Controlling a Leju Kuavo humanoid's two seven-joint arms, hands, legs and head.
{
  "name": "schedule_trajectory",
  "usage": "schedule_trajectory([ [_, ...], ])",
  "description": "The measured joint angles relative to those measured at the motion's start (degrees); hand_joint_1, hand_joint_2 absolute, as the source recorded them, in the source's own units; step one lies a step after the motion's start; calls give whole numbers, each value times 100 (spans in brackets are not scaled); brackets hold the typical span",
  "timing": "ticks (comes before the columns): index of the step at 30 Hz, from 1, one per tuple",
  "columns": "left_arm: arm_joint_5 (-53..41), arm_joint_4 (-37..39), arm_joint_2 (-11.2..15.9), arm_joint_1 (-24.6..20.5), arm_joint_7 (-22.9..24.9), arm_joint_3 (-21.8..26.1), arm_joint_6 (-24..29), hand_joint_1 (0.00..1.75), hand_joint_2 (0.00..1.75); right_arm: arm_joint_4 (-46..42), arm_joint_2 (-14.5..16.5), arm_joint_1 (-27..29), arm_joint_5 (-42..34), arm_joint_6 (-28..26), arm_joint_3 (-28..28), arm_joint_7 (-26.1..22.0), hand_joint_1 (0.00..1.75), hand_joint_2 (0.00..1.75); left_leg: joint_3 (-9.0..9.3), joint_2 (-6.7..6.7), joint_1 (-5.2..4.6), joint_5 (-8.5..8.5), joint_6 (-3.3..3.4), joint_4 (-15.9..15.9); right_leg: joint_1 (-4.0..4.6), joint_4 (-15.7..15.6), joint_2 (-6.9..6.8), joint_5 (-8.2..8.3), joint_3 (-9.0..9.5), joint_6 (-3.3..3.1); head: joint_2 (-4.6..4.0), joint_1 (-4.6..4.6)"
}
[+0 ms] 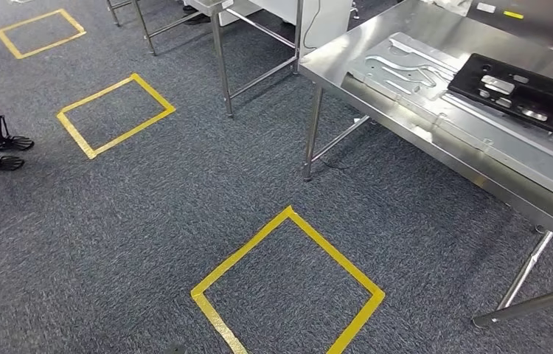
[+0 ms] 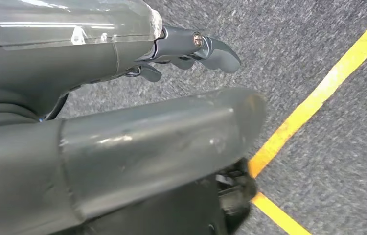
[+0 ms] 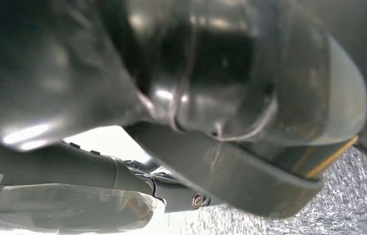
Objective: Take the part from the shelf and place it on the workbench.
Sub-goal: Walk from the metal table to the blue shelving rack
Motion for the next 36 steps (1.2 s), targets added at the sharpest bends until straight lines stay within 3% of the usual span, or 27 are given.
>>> schedule_trajectory([
  [2,4,0,1,12,0,5,7,0,0,2,4,-22,5,29,2,19,0,0,-22,-90,-14,8,66,-32,8,-4,-84,-6,12,59,0,1],
  [4,8,0,1,33,-2,11,22,0,0,2,7,-38,8,48,5,20,0,0,-28,-194,2,48,140,-70,-19,106,84,-112,-14,124,0,1],
  [6,7,0,-1,19,-13,15,46,0,0,3,4,-36,10,58,7,19,0,0,-39,-297,16,84,208,-95,-42,654,403,-466,-261,158,0,2],
  [8,4,0,-2,11,-21,22,64,0,0,4,-1,-30,18,60,7,14,0,0,-66,-419,6,96,240,-90,-38,1414,531,-806,-630,156,0,1],
  [9,4,0,-2,20,-22,29,70,0,0,4,-2,-30,28,60,7,12,0,0,-70,-485,2,99,244,-85,-37,1605,543,-822,-725,152,0,1],
  [10,5,0,-2,30,-21,36,75,0,0,4,-2,-33,42,60,7,12,0,0,-71,-559,-1,99,244,-75,-37,1599,552,-728,-726,144,0,1],
  [11,5,0,-3,36,-21,42,79,0,0,4,-2,-36,58,60,7,15,0,0,-68,-637,-1,98,241,-61,-40,1367,571,-533,-618,133,0,1],
  [13,5,1,-5,32,-23,48,81,0,0,7,-2,-37,88,60,7,22,0,0,-81,-792,-7,90,214,-12,-51,620,768,-141,-283,95,0,1],
  [14,5,1,-7,25,-25,48,81,0,0,9,-2,-38,96,61,7,24,0,0,-106,-860,-9,90,187,17,-57,338,884,-44,-166,74,0,1],
  [16,5,2,-9,23,-33,50,86,0,0,13,1,-43,103,62,7,25,0,0,-171,-971,-3,109,110,46,-44,154,1009,-41,-109,34,0,0],
  [18,13,2,-7,41,-40,57,93,0,0,13,10,-53,108,62,7,26,0,0,-216,-1030,15,126,34,50,-47,116,896,-16,-104,-26,0,1],
  [20,21,2,-3,47,-46,70,96,0,0,13,21,-49,113,61,7,26,0,0,-338,-801,10,-29,-29,291,-64,67,746,17,-85,-103,0,-4],
  [22,22,2,-2,33,-52,83,96,0,0,14,26,-31,117,60,7,27,0,0,-643,-503,16,-389,-83,948,-45,53,568,20,-83,-149,0,-8],
  [23,22,2,-2,28,-55,88,96,0,0,14,26,-24,120,60,7,28,0,0,-818,-447,26,-548,-107,1319,-32,55,472,15,-87,-160,0,-8],
  [24,22,2,-2,32,-56,91,96,0,0,15,25,-19,120,60,7,29,0,0,-933,-421,34,-621,-124,1569,-24,57,382,10,-88,-164,0,-8],
  [25,22,2,-2,42,-56,94,96,0,0,15,25,-19,121,60,7,29,0,0,-949,-403,38,-590,-131,1624,-19,58,298,3,-87,-165,0,-8],
  [26,22,2,-2,52,-56,97,96,0,0,15,25,-23,125,61,7,29,0,0,-845,-378,38,-458,-126,1446,-14,59,221,-4,-79,-161,0,-8],
  [28,20,2,-1,56,-57,101,96,0,0,15,31,-27,137,62,7,29,0,0,-417,-186,14,-118,-70,660,0,59,86,-30,-48,-138,0,-8],
  [30,15,2,-1,36,-62,102,96,0,0,16,38,-27,158,65,7,29,0,0,-122,9,-40,28,12,105,28,64,-30,-63,-24,-93,0,-8],
  [31,14,2,-2,31,-66,102,96,0,0,17,39,-31,168,68,7,29,0,0,-90,36,-65,21,42,24,38,62,-84,-73,-15,-68,0,-7],
  [33,10,2,-3,48,-70,104,96,0,0,17,40,-48,192,76,7,29,0,0,-93,-94,-57,52,100,-18,42,52,-165,-93,17,-17,0,-8],
  [34,6,2,-3,59,-68,105,96,0,0,16,40,-52,200,81,8,27,0,0,-78,-158,-39,76,134,-57,34,87,-96,-137,24,10,0,-6],
  [36,-3,2,-4,55,-58,107,97,0,0,16,36,-51,213,91,9,22,0,0,-47,-282,1,132,203,-129,10,460,218,-401,-121,54,0,-3],
])
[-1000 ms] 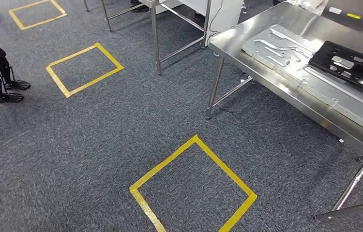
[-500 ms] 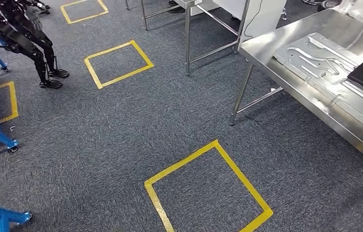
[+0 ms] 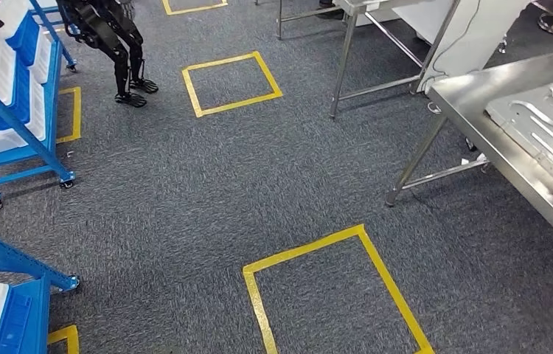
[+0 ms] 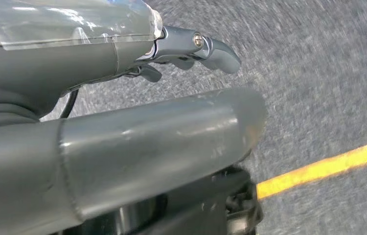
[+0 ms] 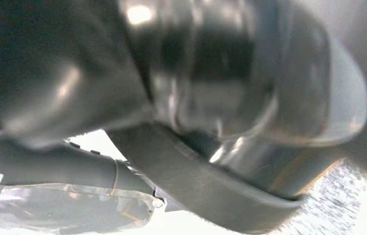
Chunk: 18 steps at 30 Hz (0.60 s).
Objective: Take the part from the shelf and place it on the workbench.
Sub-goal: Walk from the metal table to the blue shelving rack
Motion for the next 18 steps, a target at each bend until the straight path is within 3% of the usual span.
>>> schedule_trajectory([
  [2,-6,0,0,-14,12,1,1,0,0,2,-9,5,8,9,0,-7,0,0,-15,-128,-5,20,31,-3,-18,735,268,-353,-356,25,0,2],
  [3,-9,0,0,-14,16,2,2,0,0,2,-15,4,13,11,0,-9,0,0,-19,-200,-5,23,35,1,-21,1029,309,-431,-510,38,0,2],
  [4,-12,0,0,-8,20,2,2,0,0,2,-19,1,20,13,0,-11,0,0,-18,-281,-5,22,34,9,-28,1148,327,-395,-585,50,0,2],
  [5,-15,1,-1,-3,24,3,6,0,0,1,-21,-3,29,14,0,-12,0,0,-15,-366,-1,19,29,22,-40,1043,342,-243,-555,61,0,2],
  [6,-19,1,-3,0,26,4,11,0,0,1,-23,-6,40,12,0,-12,0,0,-13,-452,4,12,18,44,-59,747,379,-16,-434,69,0,2],
  [8,-29,2,-7,-7,33,5,26,0,0,4,-26,-1,61,8,0,-11,0,0,-49,-611,9,-13,-32,123,-107,50,632,315,-150,71,1,0],
  [10,-37,2,-9,-15,37,6,39,0,0,9,-29,1,77,1,0,-11,0,0,-118,-741,12,-17,-112,184,-114,-240,815,370,-53,34,1,-3],
  [12,-45,2,-10,-3,37,6,54,0,0,10,-28,-9,85,-16,1,-17,0,0,-173,-842,33,5,-197,186,-92,-258,723,385,-62,-43,0,-3],
  [13,-51,2,-10,7,37,7,61,0,0,10,-26,-11,87,-29,1,-22,0,0,-201,-784,38,-14,-227,219,-88,-281,655,403,-53,-87,0,-3],
  [15,-67,2,-13,7,36,8,71,0,0,10,-21,0,91,-50,1,-38,0,0,-371,-486,32,-231,-267,563,-90,-329,492,430,-38,-168,0,-8],
  [16,-75,2,-14,-1,36,8,73,0,0,10,-20,12,94,-54,0,-43,0,0,-526,-307,29,-419,-283,897,-73,-336,402,429,-35,-193,0,-10],
  [18,-90,2,-15,-14,37,8,74,0,0,10,-22,30,97,-55,-1,-47,0,0,-851,-161,39,-738,-314,1601,-43,-332,212,417,-41,-221,0,-13],
])
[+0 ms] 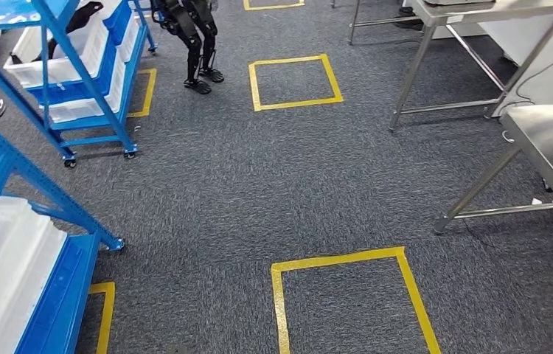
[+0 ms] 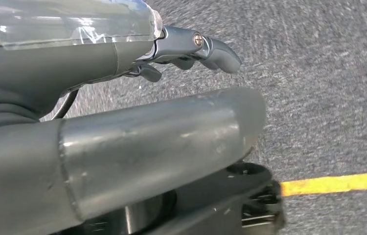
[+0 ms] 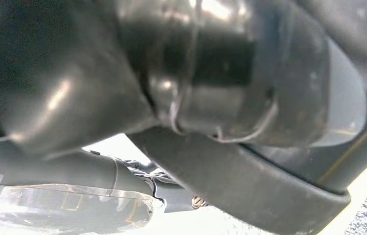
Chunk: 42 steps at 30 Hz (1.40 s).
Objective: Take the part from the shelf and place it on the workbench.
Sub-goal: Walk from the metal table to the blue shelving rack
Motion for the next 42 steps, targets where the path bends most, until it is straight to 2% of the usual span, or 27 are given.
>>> schedule_trajectory([
  [1,-5,0,0,4,1,1,0,0,0,0,-2,3,2,-2,-1,0,0,0,-65,26,3,-32,-6,165,10,2,-89,-8,1,-5,0,0],
  [2,-9,0,0,14,2,1,1,0,0,0,-3,2,3,-5,-1,0,0,0,-15,47,4,46,-3,105,17,4,-169,-16,6,-5,0,-1],
  [4,-16,0,0,26,3,3,2,0,0,0,-1,-2,5,-10,-1,0,0,0,378,178,-9,389,41,-582,28,4,-307,-40,34,9,0,-1],
  [6,-23,0,-1,9,3,4,2,0,0,0,1,-3,6,-12,-1,-2,0,0,738,385,-60,589,108,-1243,54,6,-420,-70,60,53,0,0],
  [7,-27,0,-1,1,3,4,2,0,0,0,2,-4,6,-14,-1,-3,0,0,810,444,-87,609,139,-1388,63,5,-468,-81,71,81,0,1],
  [9,-29,0,-1,10,3,4,2,0,0,-1,4,-19,7,-16,-1,-5,0,0,811,355,-104,614,194,-1440,66,-19,-553,-90,102,138,0,1],
  [10,-29,0,-1,24,3,5,2,0,0,-2,2,-27,8,-17,-1,-7,0,0,829,297,-93,634,222,-1481,57,-12,-510,-110,124,173,0,2],
  [12,-28,0,-3,28,4,6,2,0,0,-3,-4,-32,10,-17,-1,-12,0,0,875,180,-59,683,292,-1568,34,224,-234,-295,43,225,0,3],
  [14,-29,0,-9,8,5,7,2,0,0,-2,-15,-19,10,-16,-2,-18,0,0,881,69,-50,707,333,-1588,14,903,56,-644,-297,239,0,3],
  [15,-30,0,-11,2,5,7,2,0,0,-2,-20,-16,10,-16,-3,-29,0,0,879,3,-52,708,342,-1585,13,1270,105,-773,-492,247,0,4],
  [16,-30,0,-13,3,6,7,2,0,0,-2,-25,-16,10,-15,-3,-41,0,0,884,-68,-54,706,344,-1581,12,1507,124,-802,-627,254,0,4],
  [17,-29,0,-13,8,7,7,2,0,0,-2,-27,-17,10,-15,-3,-53,0,0,893,-146,-54,702,342,-1575,7,1539,133,-715,-666,261,0,4],
  [19,-29,0,-15,15,7,8,2,0,0,-2,-31,-22,10,-15,-3,-63,0,0,908,-308,-48,683,321,-1545,-19,989,200,-279,-448,267,0,4],
  [21,-29,0,-17,7,7,9,2,0,0,3,-34,-19,10,-14,-3,-61,0,0,870,-452,-53,655,272,-1476,-52,347,431,9,-193,255,0,4],
  [23,-29,0,-17,4,7,9,2,0,0,10,-35,-20,10,-9,-4,-60,0,0,798,-561,-50,653,204,-1429,-49,138,561,31,-139,210,0,2],
  [24,-29,0,-17,10,8,9,2,0,0,10,-34,-26,9,-6,-4,-62,0,0,767,-616,-39,663,163,-1426,-41,115,520,43,-143,172,0,1],
  [25,-29,0,-17,20,8,9,3,0,0,10,-33,-29,9,-1,-5,-64,0,0,749,-604,-25,661,129,-1419,-35,95,459,58,-134,130,0,1],
  [27,-29,0,-18,27,14,9,4,0,0,10,-29,-24,10,8,-5,-69,0,0,639,-372,-23,520,74,-1197,-33,42,328,81,-102,44,0,-2],
  [29,-29,0,-19,10,22,9,4,0,0,11,-27,-5,12,14,-5,-70,0,0,336,-78,-22,181,37,-558,-15,21,168,76,-86,-9,0,-4],
  [31,-29,0,-20,2,30,9,4,0,0,11,-30,8,13,17,-5,-70,0,0,14,11,-8,-66,10,96,9,21,0,62,-84,-30,0,-4],
  [32,-29,0,-19,10,33,9,4,0,0,11,-31,10,14,18,-5,-70,0,0,-22,29,-4,-45,8,179,17,21,-73,55,-80,-33,0,-3],
  [33,-28,0,-19,21,35,10,4,0,0,11,-31,8,14,19,-5,-70,0,0,56,49,-5,76,16,38,24,22,-137,47,-71,-32,0,-3],
  [35,-27,0,-17,30,36,13,5,0,0,11,-29,4,20,19,-5,-70,0,0,472,199,-23,434,65,-737,34,22,-248,26,-40,-14,0,-3],
  [37,-28,0,-17,13,36,12,5,0,0,11,-27,3,27,20,-5,-70,0,0,782,362,-73,603,132,-1334,54,27,-339,-2,-16,34,0,-3],
  [38,-28,0,-17,8,36,12,5,0,0,11,-26,0,30,21,-5,-70,0,0,821,389,-100,600,161,-1434,58,25,-379,-11,-6,64,0,-3],
  [40,-26,0,-16,19,36,12,7,0,0,10,-26,-14,36,25,-5,-70,0,0,838,291,-105,620,225,-1483,50,10,-429,-25,27,128,0,-3],
  [42,-20,0,-16,29,36,13,8,0,0,9,-28,-22,42,26,-5,-70,0,0,900,201,-76,671,292,-1574,32,137,-248,-134,2,185,0,0],
])
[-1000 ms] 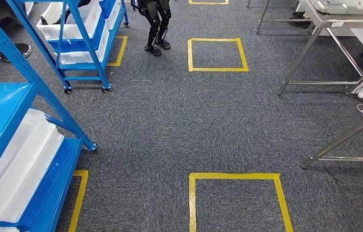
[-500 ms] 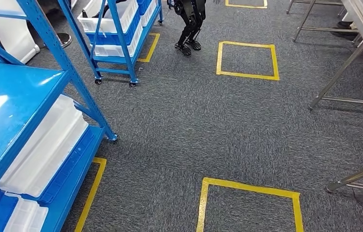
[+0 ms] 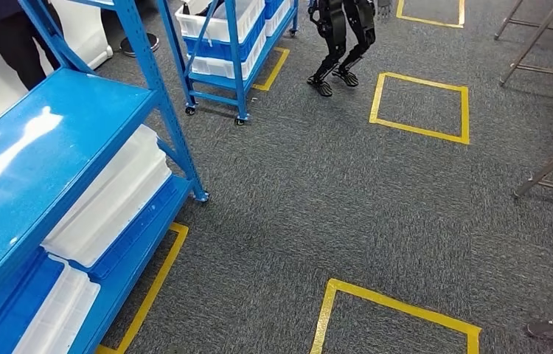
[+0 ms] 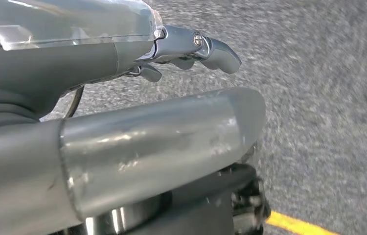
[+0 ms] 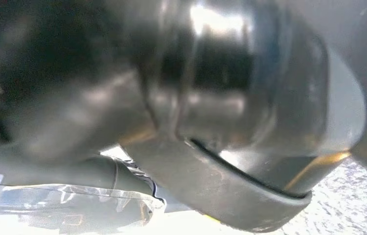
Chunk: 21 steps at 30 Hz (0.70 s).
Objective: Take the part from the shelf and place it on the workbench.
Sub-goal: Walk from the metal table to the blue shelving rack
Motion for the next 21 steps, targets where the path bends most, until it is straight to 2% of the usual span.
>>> schedule_trajectory([
  [2,5,0,-1,-19,0,0,-1,0,0,-1,-7,6,6,0,0,-1,0,0,28,-86,12,32,47,-43,-17,570,272,-317,-275,36,0,3],
  [3,5,0,-1,-26,-1,0,-2,0,0,-1,-9,7,8,-1,0,-4,0,0,24,-133,9,33,62,-38,-20,955,338,-485,-477,46,0,4],
  [4,6,0,-1,-28,-1,0,-3,0,0,-1,-13,8,9,-1,0,-8,0,0,25,-186,6,28,66,-32,-21,1271,364,-578,-647,56,0,3],
  [5,7,0,-1,-23,-1,0,-4,0,0,-1,-15,5,11,-1,0,-12,0,0,32,-241,4,22,67,-27,-22,1415,374,-560,-731,64,0,3],
  [6,7,0,-2,-19,-1,0,-4,0,0,-1,-15,2,14,-1,0,-14,0,0,43,-304,6,14,62,-18,-28,1338,382,-425,-707,68,0,3],
  [8,7,0,-3,-16,-1,0,-4,0,0,0,-19,1,24,5,0,-13,0,0,53,-433,15,-15,33,20,-53,678,475,2,-415,66,0,3],
  [9,6,0,-3,-20,0,0,-3,0,0,2,-20,2,28,9,0,-11,0,0,40,-496,11,-36,6,60,-62,327,568,144,-267,59,0,3],
  [10,5,0,-3,-25,0,0,-3,0,0,4,-23,4,31,15,0,-11,0,0,15,-544,9,-50,-24,91,-68,94,649,216,-175,43,0,2],
  [11,5,0,-3,-25,1,0,-2,0,0,6,-25,5,32,20,0,-10,0,0,-14,-583,8,-57,-55,112,-65,-5,706,213,-143,19,0,1],
  [13,5,0,-3,-15,1,0,-1,0,0,7,-25,-1,33,30,0,-9,0,0,-54,-649,19,-56,-124,117,-53,-27,665,212,-152,-54,0,-1],
  [14,5,0,-2,-6,2,0,1,0,0,6,-22,-4,34,33,0,-8,0,0,-72,-621,24,-80,-153,149,-53,-48,622,220,-141,-98,0,0],
  [16,6,0,-2,-8,2,0,2,0,0,7,-17,1,36,40,0,-8,0,0,-224,-438,26,-273,-203,470,-61,-90,515,231,-116,-177,0,-3],
  [17,7,0,-3,-14,2,0,3,0,0,7,-16,9,37,44,0,-8,0,0,-381,-318,28,-443,-222,800,-51,-96,452,226,-108,-203,0,-3],
  [19,9,0,-3,-22,2,0,3,0,0,8,-17,21,41,49,0,-8,0,0,-754,-203,41,-746,-255,1536,-29,-96,322,211,-105,-231,0,-4],
  [20,11,0,-3,-16,2,0,2,0,0,8,-18,23,44,49,0,-7,0,0,-859,-182,48,-774,-263,1734,-20,-95,262,201,-100,-235,0,-4],
  [21,13,0,-3,-7,2,1,2,0,0,8,-18,23,47,48,0,-5,0,0,-853,-168,52,-691,-261,1712,-15,-94,212,190,-89,-234,0,-5],
])
